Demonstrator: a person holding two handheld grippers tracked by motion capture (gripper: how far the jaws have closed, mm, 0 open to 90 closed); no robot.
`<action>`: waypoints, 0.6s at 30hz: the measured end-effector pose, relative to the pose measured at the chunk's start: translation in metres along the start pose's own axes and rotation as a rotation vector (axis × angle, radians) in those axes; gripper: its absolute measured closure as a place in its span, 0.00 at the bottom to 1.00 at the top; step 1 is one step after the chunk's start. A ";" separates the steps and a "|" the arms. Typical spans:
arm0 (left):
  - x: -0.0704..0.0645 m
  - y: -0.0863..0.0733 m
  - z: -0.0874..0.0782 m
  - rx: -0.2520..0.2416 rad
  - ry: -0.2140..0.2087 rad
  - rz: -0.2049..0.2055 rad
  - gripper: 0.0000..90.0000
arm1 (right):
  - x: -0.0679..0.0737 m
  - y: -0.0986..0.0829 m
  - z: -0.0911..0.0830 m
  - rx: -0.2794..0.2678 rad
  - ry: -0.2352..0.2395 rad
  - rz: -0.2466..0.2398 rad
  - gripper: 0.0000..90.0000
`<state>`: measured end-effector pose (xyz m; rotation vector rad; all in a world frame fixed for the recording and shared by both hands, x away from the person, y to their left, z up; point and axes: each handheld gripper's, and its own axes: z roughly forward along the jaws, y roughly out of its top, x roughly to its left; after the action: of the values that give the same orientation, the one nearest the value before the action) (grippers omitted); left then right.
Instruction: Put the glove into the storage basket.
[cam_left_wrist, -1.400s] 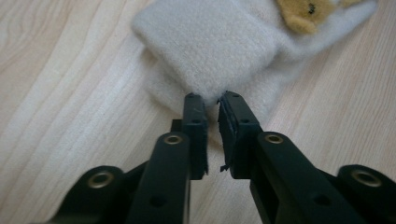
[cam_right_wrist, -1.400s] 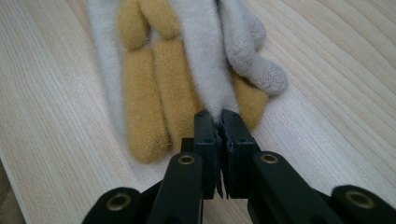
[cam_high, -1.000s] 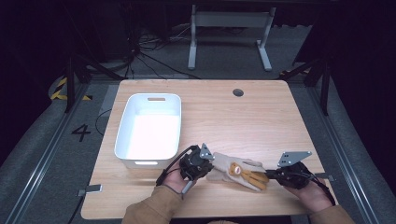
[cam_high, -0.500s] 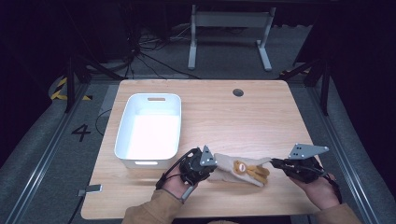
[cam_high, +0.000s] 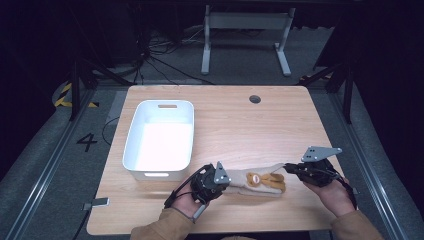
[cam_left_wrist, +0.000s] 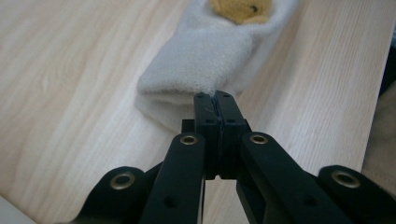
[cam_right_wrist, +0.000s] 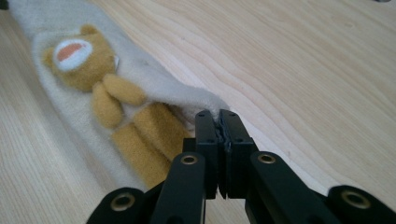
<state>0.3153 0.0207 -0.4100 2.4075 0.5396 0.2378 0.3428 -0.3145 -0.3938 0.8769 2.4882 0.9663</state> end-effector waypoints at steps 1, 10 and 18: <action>0.000 0.000 0.000 0.000 0.000 0.000 1.00 | 0.000 0.000 0.000 0.000 0.000 0.000 0.97; 0.002 -0.004 0.013 0.082 -0.029 -0.009 1.00 | -0.003 -0.008 0.013 0.038 0.027 0.028 0.97; 0.002 -0.006 0.018 0.122 -0.014 -0.016 1.00 | -0.004 -0.013 0.025 0.066 0.047 0.042 0.97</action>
<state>0.3201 0.0159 -0.4275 2.5197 0.5813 0.1855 0.3524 -0.3126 -0.4204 0.9409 2.5638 0.9339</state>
